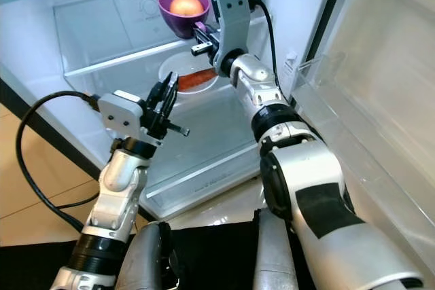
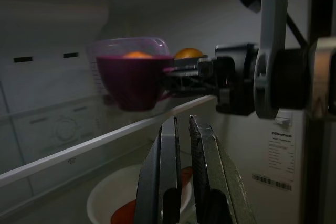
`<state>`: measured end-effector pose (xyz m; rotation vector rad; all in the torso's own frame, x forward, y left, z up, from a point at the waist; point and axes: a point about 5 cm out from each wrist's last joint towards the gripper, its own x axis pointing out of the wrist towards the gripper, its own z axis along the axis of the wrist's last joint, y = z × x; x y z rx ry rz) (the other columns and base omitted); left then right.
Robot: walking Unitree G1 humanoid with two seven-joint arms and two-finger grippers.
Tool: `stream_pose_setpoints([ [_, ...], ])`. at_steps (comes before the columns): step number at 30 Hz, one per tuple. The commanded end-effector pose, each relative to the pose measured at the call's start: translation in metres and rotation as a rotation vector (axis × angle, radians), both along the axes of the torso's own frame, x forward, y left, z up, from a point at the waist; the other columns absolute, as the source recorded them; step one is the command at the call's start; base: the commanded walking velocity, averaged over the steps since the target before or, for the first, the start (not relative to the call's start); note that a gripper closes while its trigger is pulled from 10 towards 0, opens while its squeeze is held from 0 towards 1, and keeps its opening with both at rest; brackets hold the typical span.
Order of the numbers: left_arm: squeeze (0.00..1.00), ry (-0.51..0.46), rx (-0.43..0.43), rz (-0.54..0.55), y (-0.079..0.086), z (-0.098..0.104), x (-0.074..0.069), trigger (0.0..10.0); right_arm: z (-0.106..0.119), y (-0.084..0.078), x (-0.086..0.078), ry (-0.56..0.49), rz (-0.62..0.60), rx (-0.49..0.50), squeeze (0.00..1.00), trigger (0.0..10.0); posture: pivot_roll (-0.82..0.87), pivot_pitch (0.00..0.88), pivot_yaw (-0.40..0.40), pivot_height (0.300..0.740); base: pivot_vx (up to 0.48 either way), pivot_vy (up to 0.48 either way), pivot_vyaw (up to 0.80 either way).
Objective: Restocking fridge
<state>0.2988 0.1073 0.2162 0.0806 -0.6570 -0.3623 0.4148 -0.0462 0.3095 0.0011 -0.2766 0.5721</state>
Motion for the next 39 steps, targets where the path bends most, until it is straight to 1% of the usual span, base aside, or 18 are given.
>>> stream_pose_setpoints([
  [1, 0.00, -0.005, 0.009, 0.016, 0.001, 0.001, -0.001, 10.0, 0.009, 0.007, -0.001, -0.018, 0.005, 0.007, 0.00, 10.0, -0.12, 0.254, -0.016, 0.586, 0.000, 0.000, 0.00],
  [11, 0.00, -0.015, 0.008, 0.031, 0.003, 0.004, 0.001, 10.0, 0.008, 0.010, -0.001, 0.003, -0.010, 0.030, 0.00, 10.0, -0.12, 0.254, -0.016, 0.586, 0.000, 0.000, 0.00],
  [12, 0.00, -0.015, 0.008, 0.031, 0.003, 0.004, 0.001, 10.0, 0.007, 0.010, -0.001, 0.008, -0.007, 0.037, 0.07, 10.0, -0.12, 0.254, -0.017, 0.586, 0.000, 0.000, 0.00],
  [13, 0.00, -0.015, 0.008, 0.031, 0.003, 0.004, 0.001, 10.0, 0.007, 0.010, -0.001, 0.008, -0.007, 0.037, 0.07, 10.0, -0.12, 0.254, -0.017, 0.586, 0.000, 0.000, 0.00],
  [14, 0.00, -0.014, 0.011, 0.033, 0.003, 0.004, 0.001, 10.0, 0.007, 0.010, -0.001, 0.016, -0.002, 0.055, 0.80, 10.0, -0.12, 0.256, -0.017, 0.586, 0.000, 0.000, 0.00],
  [16, 0.00, -0.013, 0.012, 0.034, 0.003, 0.003, 0.001, 10.0, 0.006, 0.010, -0.001, 0.018, -0.003, 0.058, 0.80, 10.0, -0.12, 0.256, -0.017, 0.586, 0.000, 0.000, 0.00],
  [17, 0.00, -0.013, 0.013, 0.035, 0.003, 0.003, 0.001, 10.0, 0.006, 0.009, -0.001, 0.017, -0.012, 0.060, 0.85, 10.0, -0.12, 0.256, -0.017, 0.586, 0.000, 0.000, 0.00],
  [18, 0.00, -0.013, 0.013, 0.035, 0.003, 0.003, 0.001, 10.0, 0.006, 0.009, -0.001, 0.017, -0.012, 0.060, 0.85, 10.0, -0.12, 0.256, -0.017, 0.586, 0.000, 0.000, 0.00],
  [19, 0.00, -0.012, 0.014, 0.035, 0.003, 0.003, 0.001, 10.0, 0.007, 0.009, -0.001, 0.014, -0.015, 0.067, 0.80, 10.0, -0.12, 0.255, -0.016, 0.586, 0.000, 0.000, 0.00],
  [21, 0.00, -0.013, 0.016, 0.034, 0.003, 0.003, 0.001, 10.0, 0.008, 0.008, -0.001, 0.011, -0.018, 0.077, 0.78, 10.0, -0.12, 0.255, -0.016, 0.586, 0.000, 0.000, 0.00],
  [22, 0.00, -0.013, 0.016, 0.034, 0.003, 0.003, 0.001, 10.0, 0.009, 0.007, -0.001, 0.004, -0.021, 0.091, 0.74, 10.0, -0.12, 0.254, -0.015, 0.586, 0.000, 0.000, 0.00],
  [23, 0.00, -0.013, 0.017, 0.034, 0.003, 0.003, 0.001, 10.0, 0.011, 0.006, -0.001, -0.001, -0.023, 0.104, 0.74, 10.0, -0.12, 0.254, -0.014, 0.586, 0.000, 0.000, 0.00],
  [25, 0.00, -0.015, 0.018, 0.034, 0.003, 0.004, 0.002, 10.0, 0.014, 0.002, 0.000, -0.006, -0.028, 0.136, 0.69, 10.0, -0.12, 0.253, -0.014, 0.586, 0.000, 0.000, 0.00],
  [27, 0.00, -0.015, 0.019, 0.034, 0.003, 0.004, 0.002, 10.0, 0.015, 0.001, 0.000, -0.006, -0.030, 0.146, 0.69, 10.0, -0.12, 0.253, -0.014, 0.586, 0.000, 0.000, 0.00],
  [29, 0.00, -0.014, 0.018, 0.035, 0.003, 0.003, 0.002, 10.0, 0.014, -0.002, 0.001, 0.001, -0.034, 0.160, 0.04, 10.0, -0.12, 0.251, -0.015, 0.586, 0.000, 0.000, 0.00],
  [30, 0.00, -0.011, 0.018, 0.036, 0.004, 0.003, 0.002, 10.0, 0.011, -0.005, 0.001, 0.010, -0.037, 0.170, 0.00, 10.0, -0.12, 0.251, -0.014, 0.586, 0.000, 0.000, 0.00],
  [37, 0.00, -0.004, 0.017, 0.036, 0.004, 0.000, 0.001, 10.0, 0.000, -0.012, 0.002, 0.033, -0.039, 0.203, 0.00, 10.0, -0.12, 0.250, -0.011, 0.586, 0.000, 0.000, 0.00],
  [39, 0.00, -0.002, 0.019, 0.034, 0.004, -0.001, 0.000, 10.0, -0.013, -0.016, 0.002, 0.041, -0.030, 0.211, 0.00, 10.0, -0.13, 0.248, -0.008, 0.586, 0.000, 0.000, 0.00],
])
